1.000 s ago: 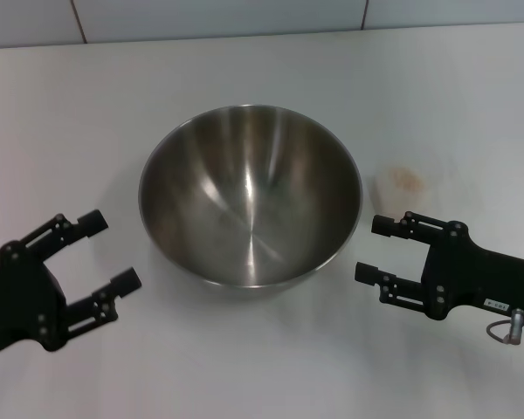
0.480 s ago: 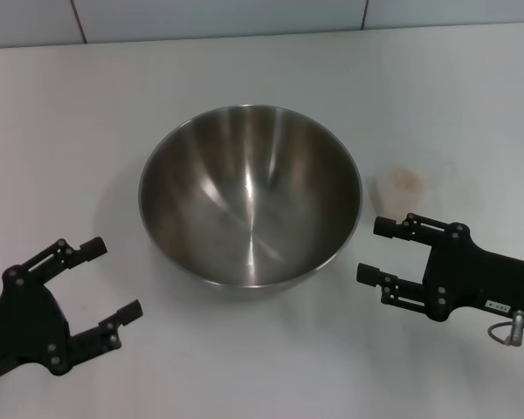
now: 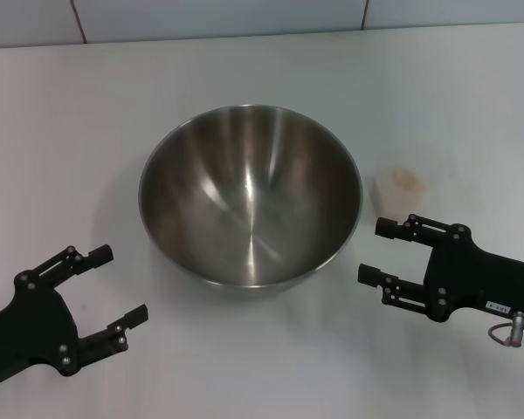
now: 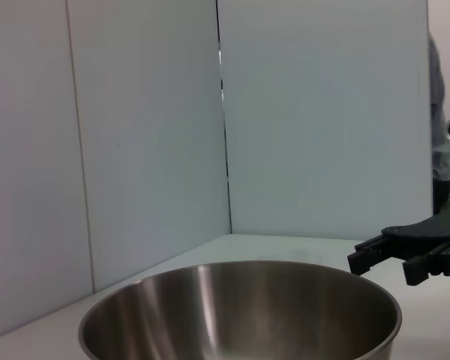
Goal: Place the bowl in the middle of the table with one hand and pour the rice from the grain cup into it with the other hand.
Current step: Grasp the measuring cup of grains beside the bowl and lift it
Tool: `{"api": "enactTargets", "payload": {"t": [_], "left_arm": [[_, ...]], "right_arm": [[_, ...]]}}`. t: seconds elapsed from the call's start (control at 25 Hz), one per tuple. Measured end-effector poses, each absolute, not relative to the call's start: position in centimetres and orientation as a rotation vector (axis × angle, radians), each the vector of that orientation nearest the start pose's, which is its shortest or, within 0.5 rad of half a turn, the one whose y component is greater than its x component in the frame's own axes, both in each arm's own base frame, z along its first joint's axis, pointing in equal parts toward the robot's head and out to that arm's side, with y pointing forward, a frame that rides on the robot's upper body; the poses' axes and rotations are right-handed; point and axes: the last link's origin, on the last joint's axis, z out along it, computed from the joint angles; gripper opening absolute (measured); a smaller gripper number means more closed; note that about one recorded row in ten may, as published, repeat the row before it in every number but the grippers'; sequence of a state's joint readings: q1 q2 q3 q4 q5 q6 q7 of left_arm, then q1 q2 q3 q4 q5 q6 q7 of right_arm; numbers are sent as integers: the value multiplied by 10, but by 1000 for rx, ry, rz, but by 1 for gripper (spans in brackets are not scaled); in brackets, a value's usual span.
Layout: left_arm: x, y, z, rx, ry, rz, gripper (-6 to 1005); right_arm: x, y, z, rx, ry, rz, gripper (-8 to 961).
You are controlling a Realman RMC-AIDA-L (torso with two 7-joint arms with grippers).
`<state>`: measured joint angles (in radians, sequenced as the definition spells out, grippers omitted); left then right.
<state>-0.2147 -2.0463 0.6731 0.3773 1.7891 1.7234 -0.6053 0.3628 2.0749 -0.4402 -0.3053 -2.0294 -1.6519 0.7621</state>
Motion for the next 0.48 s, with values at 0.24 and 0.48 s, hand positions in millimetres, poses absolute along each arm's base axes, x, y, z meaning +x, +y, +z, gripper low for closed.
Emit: {"api": "enactTargets", "payload": {"t": [0.24, 0.48], "left_arm": [[-330, 211, -11, -2500, -212, -864, 810], [-330, 211, -11, -2500, -212, -867, 810]], "right_arm": [[314, 242, -33, -2552, 417, 899, 645], [315, 238, -34, -2545, 429, 911, 645]]}}
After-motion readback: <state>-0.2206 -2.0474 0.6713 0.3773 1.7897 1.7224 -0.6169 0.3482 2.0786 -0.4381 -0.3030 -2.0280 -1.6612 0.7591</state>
